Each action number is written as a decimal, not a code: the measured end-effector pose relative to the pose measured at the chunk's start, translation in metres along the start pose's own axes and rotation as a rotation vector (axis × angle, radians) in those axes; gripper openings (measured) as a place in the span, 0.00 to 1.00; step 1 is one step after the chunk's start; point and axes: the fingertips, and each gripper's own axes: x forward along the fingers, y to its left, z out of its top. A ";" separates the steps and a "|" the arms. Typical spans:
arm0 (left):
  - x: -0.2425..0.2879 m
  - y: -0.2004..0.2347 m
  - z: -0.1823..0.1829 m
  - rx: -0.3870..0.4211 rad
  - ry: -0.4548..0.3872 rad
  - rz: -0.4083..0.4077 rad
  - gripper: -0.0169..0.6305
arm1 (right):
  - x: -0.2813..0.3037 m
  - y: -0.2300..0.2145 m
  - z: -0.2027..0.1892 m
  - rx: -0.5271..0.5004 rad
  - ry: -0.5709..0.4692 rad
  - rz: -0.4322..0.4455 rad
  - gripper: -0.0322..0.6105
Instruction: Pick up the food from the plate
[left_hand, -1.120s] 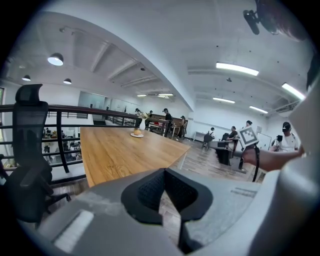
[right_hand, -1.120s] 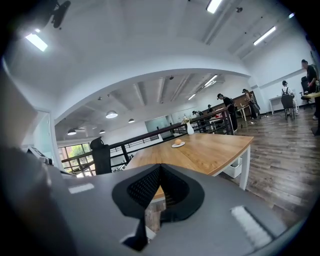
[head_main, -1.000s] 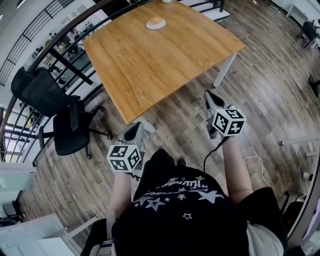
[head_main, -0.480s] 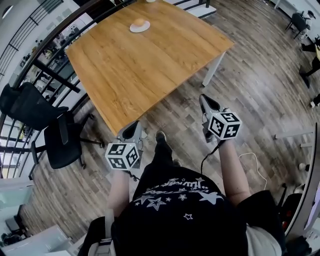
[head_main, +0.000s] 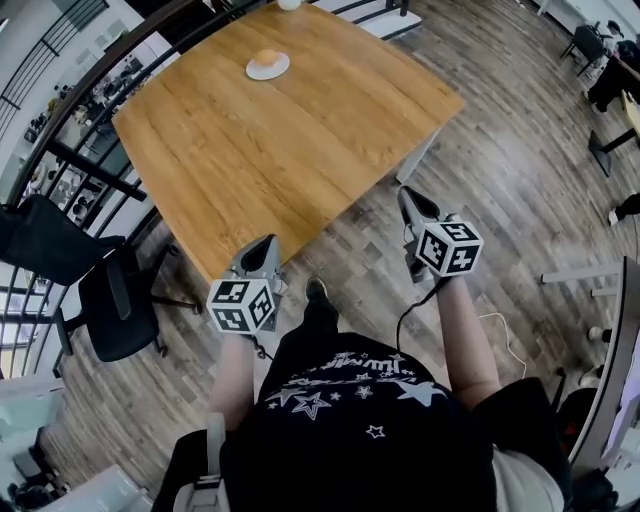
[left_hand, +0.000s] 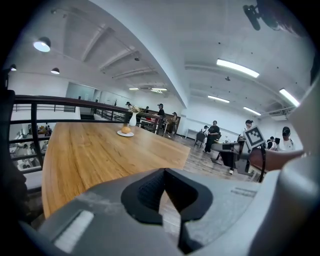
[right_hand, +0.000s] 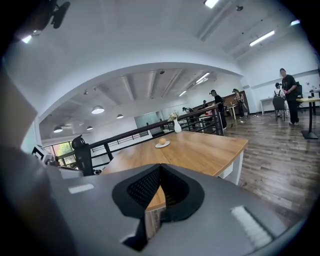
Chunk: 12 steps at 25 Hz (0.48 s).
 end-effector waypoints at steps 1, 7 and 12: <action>0.004 0.007 0.006 -0.005 -0.006 0.002 0.03 | 0.009 0.000 0.005 -0.001 -0.001 0.000 0.05; 0.025 0.056 0.031 -0.030 -0.022 0.011 0.03 | 0.069 0.014 0.032 -0.030 0.007 0.016 0.05; 0.041 0.103 0.047 -0.060 -0.030 0.031 0.03 | 0.120 0.024 0.056 -0.052 0.005 0.025 0.05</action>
